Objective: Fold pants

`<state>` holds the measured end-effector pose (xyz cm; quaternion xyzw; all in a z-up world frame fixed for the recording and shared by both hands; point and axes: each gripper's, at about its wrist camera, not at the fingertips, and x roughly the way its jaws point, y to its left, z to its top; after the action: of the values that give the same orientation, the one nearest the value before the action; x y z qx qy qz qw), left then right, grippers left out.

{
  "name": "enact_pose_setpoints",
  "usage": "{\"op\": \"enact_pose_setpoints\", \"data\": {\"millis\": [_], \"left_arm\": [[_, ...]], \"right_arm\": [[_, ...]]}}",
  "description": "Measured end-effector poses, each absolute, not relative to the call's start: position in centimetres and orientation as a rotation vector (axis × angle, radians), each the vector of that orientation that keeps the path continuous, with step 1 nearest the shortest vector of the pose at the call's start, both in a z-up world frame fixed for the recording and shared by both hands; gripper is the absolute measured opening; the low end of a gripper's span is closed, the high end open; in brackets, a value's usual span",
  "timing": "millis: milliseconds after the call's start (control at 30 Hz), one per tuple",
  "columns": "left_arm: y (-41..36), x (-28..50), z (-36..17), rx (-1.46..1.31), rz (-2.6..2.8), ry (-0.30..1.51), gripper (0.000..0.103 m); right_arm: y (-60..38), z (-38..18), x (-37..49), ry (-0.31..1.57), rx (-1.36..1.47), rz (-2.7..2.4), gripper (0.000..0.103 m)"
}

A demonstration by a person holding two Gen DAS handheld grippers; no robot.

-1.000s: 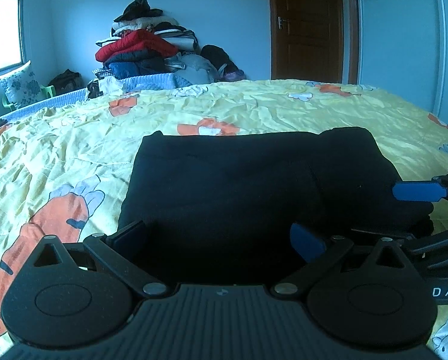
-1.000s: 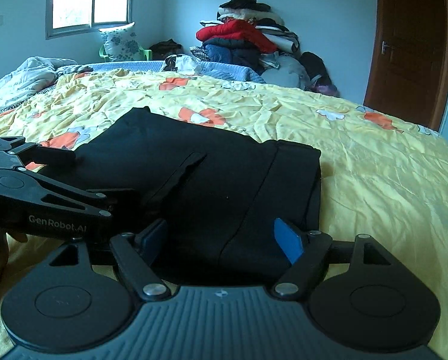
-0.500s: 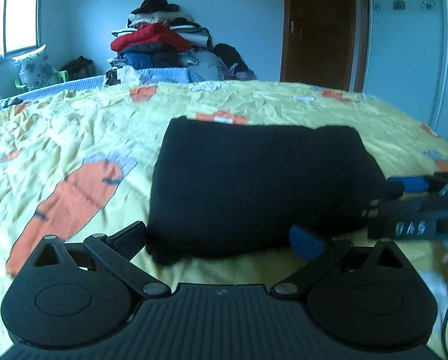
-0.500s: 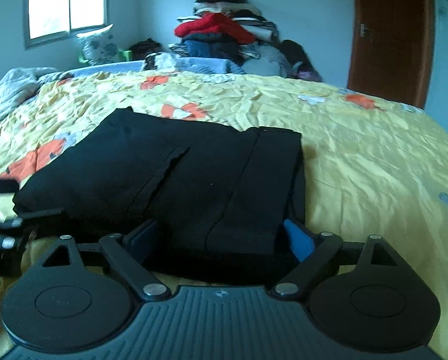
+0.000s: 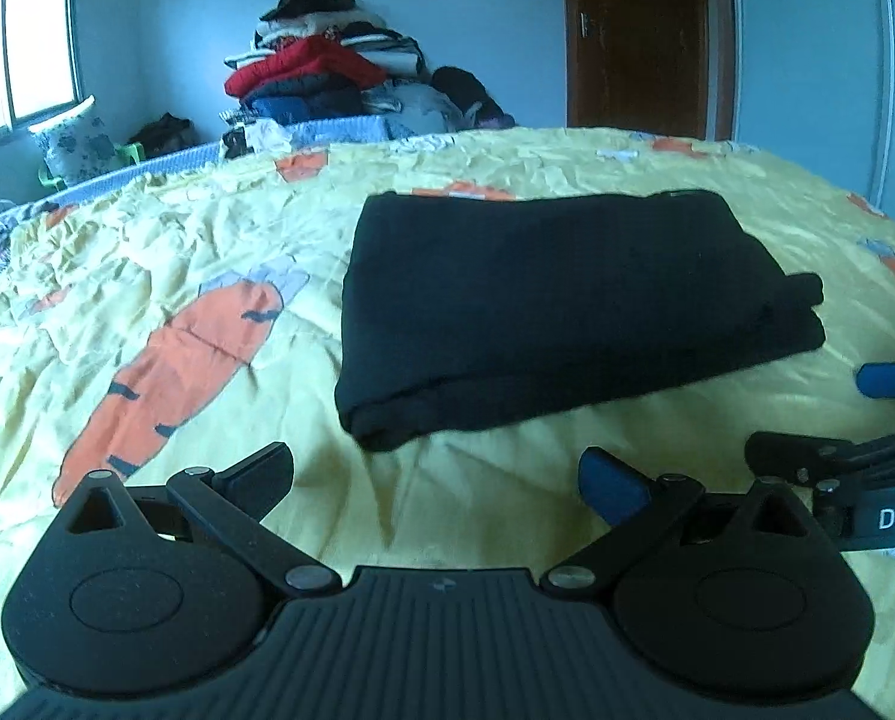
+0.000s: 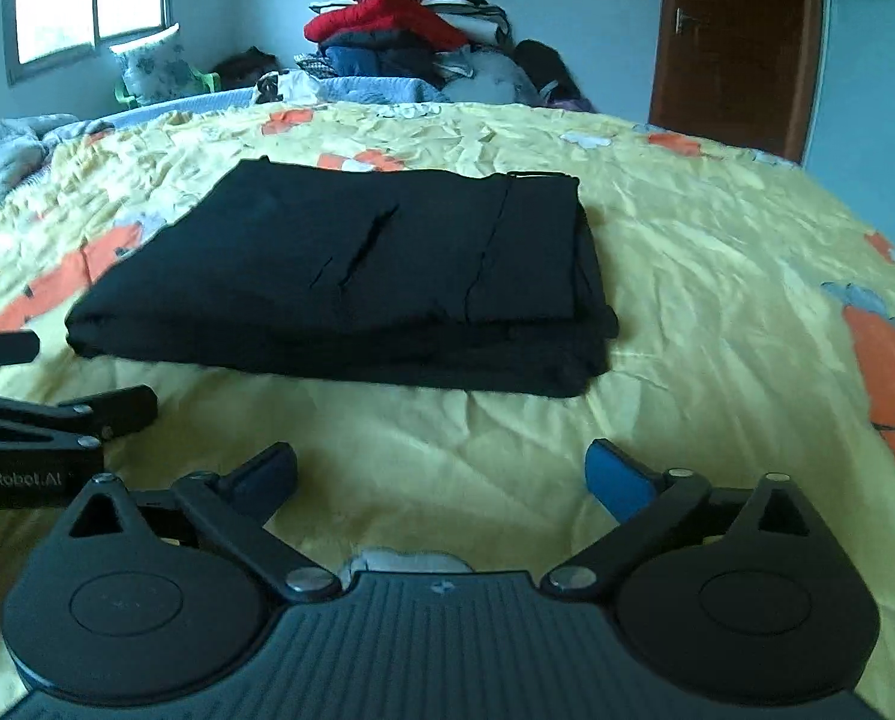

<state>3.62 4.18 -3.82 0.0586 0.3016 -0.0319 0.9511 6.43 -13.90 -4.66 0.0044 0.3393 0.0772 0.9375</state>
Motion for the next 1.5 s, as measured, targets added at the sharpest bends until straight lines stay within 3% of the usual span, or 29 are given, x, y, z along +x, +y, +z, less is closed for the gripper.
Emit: {"op": "enact_pose_setpoints", "data": {"millis": [167,1500], "left_arm": [[5.9,3.8,-4.2,0.024,-0.087,0.66,0.103],[5.7,3.7,-4.3,0.041,-0.083,0.661,0.103]], "right_arm": [[-14.1,-4.8,6.2,0.694,0.023,0.154,0.103],[-14.0,-4.9,5.9,0.691,0.018,0.159,0.103]]}}
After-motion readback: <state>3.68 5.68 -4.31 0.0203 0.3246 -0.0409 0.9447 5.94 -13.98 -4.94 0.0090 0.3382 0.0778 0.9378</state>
